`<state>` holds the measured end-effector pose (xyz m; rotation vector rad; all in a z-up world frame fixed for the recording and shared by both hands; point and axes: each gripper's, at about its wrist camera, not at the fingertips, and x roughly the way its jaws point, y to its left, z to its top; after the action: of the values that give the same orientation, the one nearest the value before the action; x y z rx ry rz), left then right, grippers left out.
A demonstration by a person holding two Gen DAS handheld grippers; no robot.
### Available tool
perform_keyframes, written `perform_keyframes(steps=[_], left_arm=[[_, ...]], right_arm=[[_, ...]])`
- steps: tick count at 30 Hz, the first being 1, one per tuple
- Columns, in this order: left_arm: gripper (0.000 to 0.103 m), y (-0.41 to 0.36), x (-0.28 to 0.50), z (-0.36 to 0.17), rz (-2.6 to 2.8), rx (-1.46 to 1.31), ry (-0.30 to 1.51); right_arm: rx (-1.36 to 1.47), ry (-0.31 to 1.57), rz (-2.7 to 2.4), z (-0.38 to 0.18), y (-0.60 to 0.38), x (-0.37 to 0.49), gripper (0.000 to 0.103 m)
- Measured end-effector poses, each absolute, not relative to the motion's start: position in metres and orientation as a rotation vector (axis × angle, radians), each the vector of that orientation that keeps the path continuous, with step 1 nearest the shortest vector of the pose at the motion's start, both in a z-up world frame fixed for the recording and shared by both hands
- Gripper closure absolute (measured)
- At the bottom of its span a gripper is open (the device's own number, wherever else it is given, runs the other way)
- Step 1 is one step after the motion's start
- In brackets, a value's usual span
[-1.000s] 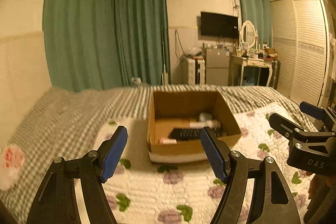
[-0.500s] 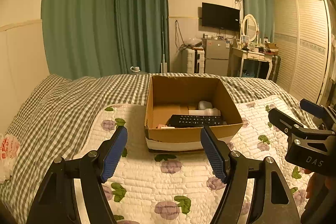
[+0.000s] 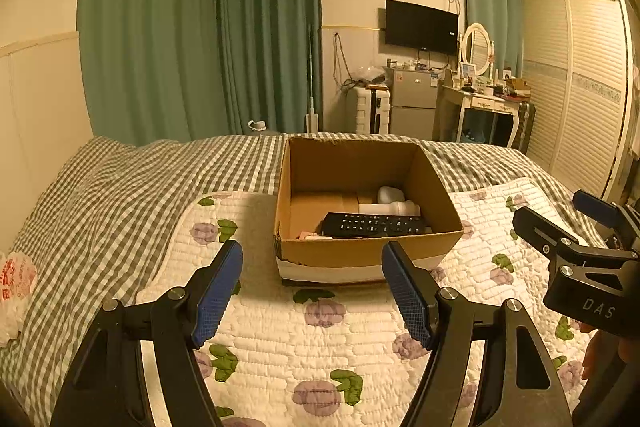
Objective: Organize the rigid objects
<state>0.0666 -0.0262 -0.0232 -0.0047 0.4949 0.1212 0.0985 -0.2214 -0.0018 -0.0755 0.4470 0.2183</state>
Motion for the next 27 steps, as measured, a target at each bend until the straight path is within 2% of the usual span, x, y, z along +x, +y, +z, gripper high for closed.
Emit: perform_keyframes(steps=[27], left_arm=[[0.028,-0.0238,0.0665,-0.0259,0.125,-0.002,0.51]], right_arm=[[-0.067,0.463,0.206,-0.0075,-0.2216,0.1,0.0]])
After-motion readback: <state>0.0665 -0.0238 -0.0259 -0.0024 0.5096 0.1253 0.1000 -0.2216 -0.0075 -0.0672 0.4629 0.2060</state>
